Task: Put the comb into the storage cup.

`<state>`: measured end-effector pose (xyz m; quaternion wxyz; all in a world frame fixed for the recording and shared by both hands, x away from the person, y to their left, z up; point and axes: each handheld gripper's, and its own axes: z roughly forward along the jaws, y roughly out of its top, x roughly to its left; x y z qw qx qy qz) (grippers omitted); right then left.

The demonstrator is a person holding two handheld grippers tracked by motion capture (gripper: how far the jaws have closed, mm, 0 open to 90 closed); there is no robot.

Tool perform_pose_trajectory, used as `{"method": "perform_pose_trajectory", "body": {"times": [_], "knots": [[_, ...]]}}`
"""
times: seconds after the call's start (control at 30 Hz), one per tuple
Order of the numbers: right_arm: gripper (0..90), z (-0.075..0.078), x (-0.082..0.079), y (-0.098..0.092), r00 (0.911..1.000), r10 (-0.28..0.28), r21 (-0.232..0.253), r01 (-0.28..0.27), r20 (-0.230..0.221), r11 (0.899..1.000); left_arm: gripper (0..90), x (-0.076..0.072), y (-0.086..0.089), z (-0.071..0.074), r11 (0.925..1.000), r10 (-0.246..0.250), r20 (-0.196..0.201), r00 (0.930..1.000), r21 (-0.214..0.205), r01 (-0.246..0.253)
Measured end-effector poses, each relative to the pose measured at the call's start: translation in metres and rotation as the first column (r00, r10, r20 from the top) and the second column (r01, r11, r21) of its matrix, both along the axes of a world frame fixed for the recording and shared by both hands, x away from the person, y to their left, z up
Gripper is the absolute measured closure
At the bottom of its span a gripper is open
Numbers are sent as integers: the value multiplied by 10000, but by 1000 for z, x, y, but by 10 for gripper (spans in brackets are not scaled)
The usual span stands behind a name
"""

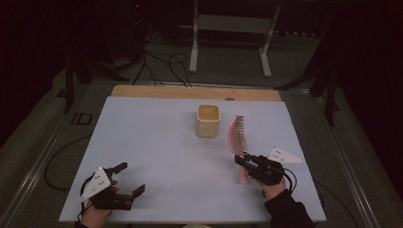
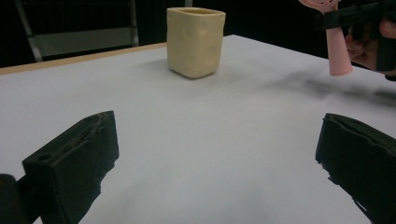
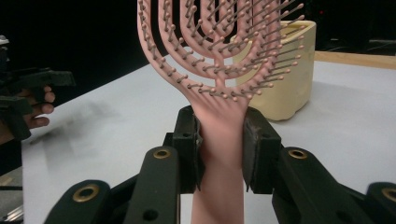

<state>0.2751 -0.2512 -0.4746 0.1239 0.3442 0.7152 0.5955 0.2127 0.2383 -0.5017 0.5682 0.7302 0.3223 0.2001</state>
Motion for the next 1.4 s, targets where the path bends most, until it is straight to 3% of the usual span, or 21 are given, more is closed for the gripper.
{"method": "perform_pose_trajectory", "body": {"times": [0.57,0.9,1.2,1.4], "knots": [[704,4,-2,4,9997,-54,-217,58,226,9997,2,-3,-5,7,9999,-136,-128,9998,27,136],[704,9,-4,4,9989,-149,-267,161,443,9995,2,1,-12,26,9993,-314,-583,9978,-230,301],[704,13,-5,4,9983,-213,-329,231,537,9992,2,8,-13,51,9986,-434,-431,9981,-321,421],[704,13,-5,5,9985,-171,-405,192,521,9990,2,15,-19,71,9983,-578,-260,9980,-60,577]]}}
